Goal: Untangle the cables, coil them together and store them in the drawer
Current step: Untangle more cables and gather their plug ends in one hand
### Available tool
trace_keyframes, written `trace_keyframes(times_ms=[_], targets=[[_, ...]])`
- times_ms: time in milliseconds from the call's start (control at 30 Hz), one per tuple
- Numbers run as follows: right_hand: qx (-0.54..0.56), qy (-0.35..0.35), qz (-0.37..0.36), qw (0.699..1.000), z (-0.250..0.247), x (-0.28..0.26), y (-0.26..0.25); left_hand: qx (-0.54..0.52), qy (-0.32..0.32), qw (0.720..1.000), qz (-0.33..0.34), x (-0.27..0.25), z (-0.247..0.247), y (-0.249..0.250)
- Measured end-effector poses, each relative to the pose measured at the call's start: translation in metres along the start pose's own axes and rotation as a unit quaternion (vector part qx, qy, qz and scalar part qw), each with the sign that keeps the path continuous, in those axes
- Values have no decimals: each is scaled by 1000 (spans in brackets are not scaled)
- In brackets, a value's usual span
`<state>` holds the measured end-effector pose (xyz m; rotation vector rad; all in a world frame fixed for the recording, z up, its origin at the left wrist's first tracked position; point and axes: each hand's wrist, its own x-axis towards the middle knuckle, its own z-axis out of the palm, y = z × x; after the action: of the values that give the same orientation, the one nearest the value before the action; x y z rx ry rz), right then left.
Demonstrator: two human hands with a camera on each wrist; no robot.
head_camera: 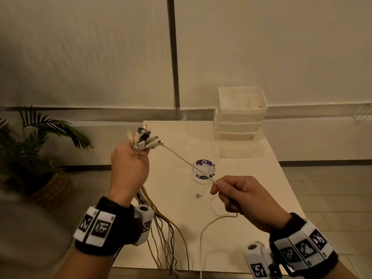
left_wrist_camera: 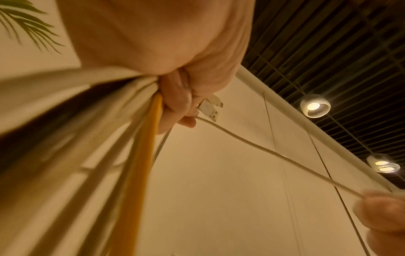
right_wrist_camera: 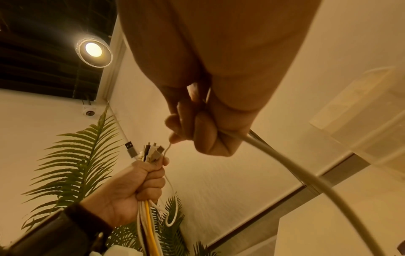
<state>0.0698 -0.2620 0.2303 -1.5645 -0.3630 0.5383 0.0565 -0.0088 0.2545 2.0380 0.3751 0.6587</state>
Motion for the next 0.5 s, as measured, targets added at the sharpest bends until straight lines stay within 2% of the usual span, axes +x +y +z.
trace_keyframes(times_ms=[67, 167, 267, 333, 367, 500], targets=[[2, 1, 2, 1000, 2, 1, 1, 17, 11, 1000, 3, -3, -2, 0], [3, 3, 7, 1000, 5, 3, 0, -6, -24, 998, 63, -15, -1, 10], [10, 5, 9, 1000, 7, 4, -2, -36, -139, 980, 138, -35, 9, 22], [26, -1, 8, 1000, 10, 5, -7, -7, -238, 956, 172, -49, 23, 25], [36, -5, 8, 999, 11, 5, -9, 9, -260, 949, 181, -53, 29, 26], [42, -18, 12, 999, 14, 3, -17, 15, -229, 957, 177, -57, 40, 22]])
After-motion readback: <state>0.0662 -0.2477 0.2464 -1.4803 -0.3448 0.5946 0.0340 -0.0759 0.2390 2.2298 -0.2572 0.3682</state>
